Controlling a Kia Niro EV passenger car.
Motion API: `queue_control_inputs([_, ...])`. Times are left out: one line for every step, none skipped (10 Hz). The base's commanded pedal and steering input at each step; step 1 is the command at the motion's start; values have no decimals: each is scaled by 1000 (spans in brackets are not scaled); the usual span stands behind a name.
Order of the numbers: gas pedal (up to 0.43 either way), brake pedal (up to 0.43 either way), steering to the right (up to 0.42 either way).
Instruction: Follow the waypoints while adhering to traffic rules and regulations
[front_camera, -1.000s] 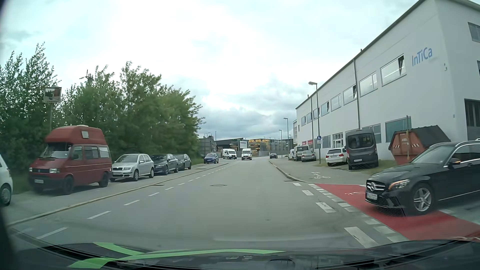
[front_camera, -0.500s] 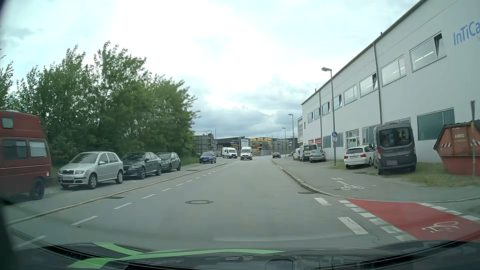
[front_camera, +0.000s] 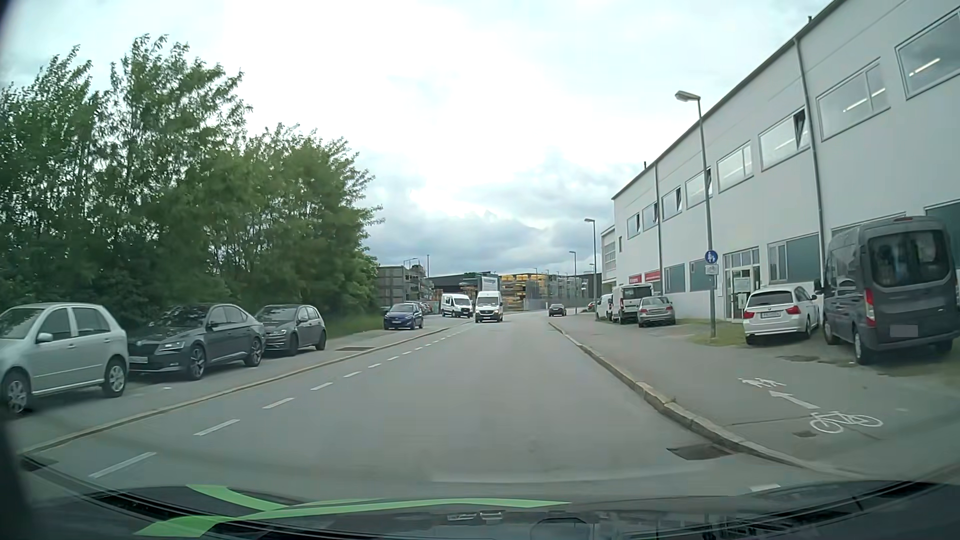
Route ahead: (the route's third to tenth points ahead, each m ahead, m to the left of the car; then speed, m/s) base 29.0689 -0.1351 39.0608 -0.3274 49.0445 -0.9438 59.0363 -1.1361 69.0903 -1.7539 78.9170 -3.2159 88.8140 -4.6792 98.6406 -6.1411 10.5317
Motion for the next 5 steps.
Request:
queue_control_inputs([150,0,-4])
queue_control_inputs([150,0,-4])
queue_control_inputs([150,0,-4])
queue_control_inputs([150,0,-4])
queue_control_inputs([150,0,-4])
